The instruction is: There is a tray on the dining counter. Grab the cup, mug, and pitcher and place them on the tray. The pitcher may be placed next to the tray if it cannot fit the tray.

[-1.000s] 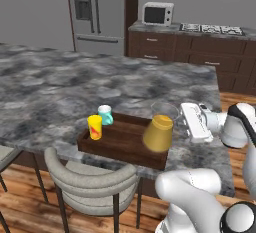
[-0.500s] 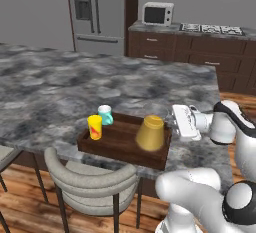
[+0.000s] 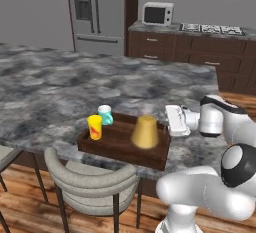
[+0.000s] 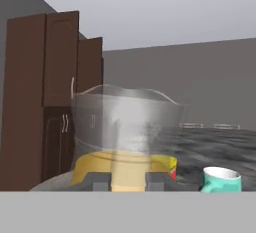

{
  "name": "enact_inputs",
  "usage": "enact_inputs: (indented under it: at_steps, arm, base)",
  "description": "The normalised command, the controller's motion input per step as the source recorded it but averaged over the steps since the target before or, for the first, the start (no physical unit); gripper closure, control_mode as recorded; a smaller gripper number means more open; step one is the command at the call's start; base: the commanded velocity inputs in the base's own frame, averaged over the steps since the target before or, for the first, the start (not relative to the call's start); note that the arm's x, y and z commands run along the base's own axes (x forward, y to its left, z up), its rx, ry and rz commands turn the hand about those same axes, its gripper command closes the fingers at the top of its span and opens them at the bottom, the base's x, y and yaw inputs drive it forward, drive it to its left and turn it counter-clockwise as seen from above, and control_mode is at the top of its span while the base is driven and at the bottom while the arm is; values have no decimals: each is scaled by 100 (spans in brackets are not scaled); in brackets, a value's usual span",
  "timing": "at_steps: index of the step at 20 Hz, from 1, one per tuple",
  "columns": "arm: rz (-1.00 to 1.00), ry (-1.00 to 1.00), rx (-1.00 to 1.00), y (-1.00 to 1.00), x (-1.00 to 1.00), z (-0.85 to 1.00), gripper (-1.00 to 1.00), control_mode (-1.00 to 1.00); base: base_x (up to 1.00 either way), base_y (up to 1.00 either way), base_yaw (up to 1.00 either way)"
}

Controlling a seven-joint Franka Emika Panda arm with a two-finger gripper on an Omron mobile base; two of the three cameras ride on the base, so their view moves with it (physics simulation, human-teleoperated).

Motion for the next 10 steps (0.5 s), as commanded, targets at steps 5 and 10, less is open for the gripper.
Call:
enact_inputs:
  at_steps: [5, 10]
  arm:
    - [0, 4, 0, 0, 51, -27, 100, -100]
    - [0, 0, 0, -8, 23, -1, 100, -100]
  base:
    - [0, 0, 0]
    - [0, 0, 0]
